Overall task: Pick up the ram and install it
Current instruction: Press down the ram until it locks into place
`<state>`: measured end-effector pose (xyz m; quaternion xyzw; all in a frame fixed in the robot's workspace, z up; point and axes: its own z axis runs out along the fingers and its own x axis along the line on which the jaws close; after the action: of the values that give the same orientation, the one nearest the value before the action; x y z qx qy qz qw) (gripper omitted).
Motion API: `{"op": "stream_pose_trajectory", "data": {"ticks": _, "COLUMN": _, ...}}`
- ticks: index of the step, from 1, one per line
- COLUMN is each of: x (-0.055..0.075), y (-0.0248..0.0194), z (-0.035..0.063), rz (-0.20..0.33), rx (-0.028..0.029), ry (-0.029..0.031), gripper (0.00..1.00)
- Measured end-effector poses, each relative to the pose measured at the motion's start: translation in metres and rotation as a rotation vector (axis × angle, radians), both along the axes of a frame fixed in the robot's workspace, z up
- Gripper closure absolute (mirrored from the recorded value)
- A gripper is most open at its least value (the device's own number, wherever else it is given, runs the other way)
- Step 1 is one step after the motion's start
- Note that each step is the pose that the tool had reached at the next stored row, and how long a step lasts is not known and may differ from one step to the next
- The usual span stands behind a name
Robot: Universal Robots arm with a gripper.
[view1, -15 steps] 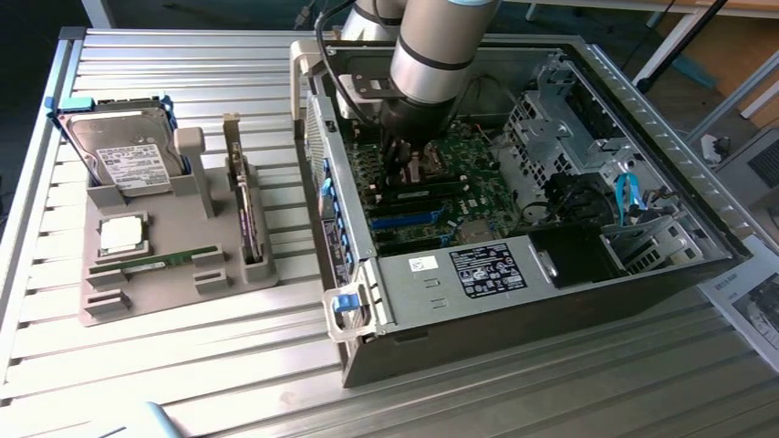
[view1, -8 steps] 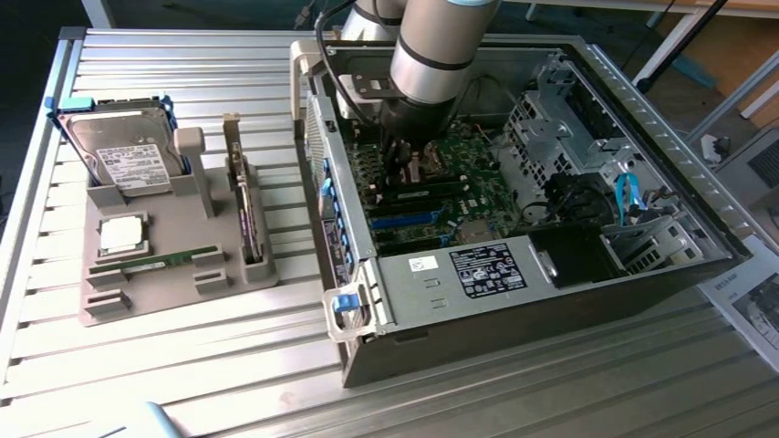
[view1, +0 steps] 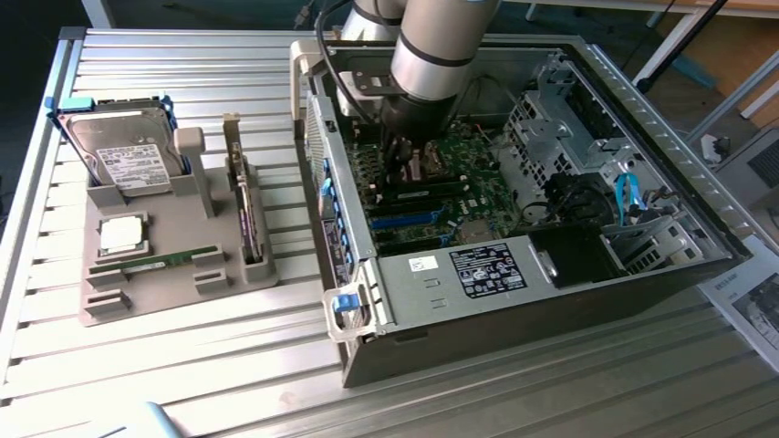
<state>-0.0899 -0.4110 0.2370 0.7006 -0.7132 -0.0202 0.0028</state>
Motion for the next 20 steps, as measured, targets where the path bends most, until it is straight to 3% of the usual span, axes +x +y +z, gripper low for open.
{"op": "stream_pose_trajectory", "data": {"ticks": 10, "x": 0.0, "y": 0.0012, "z": 0.016, "rz": 0.0, "rx": -0.0022, "ry": 0.0, "gripper": 0.9}}
{"op": "stream_pose_trajectory", "data": {"ticks": 20, "x": 0.0, "y": 0.0023, "z": 0.0415, "rz": 0.0, "rx": -0.0051, "ry": 0.0, "gripper": 0.9}}
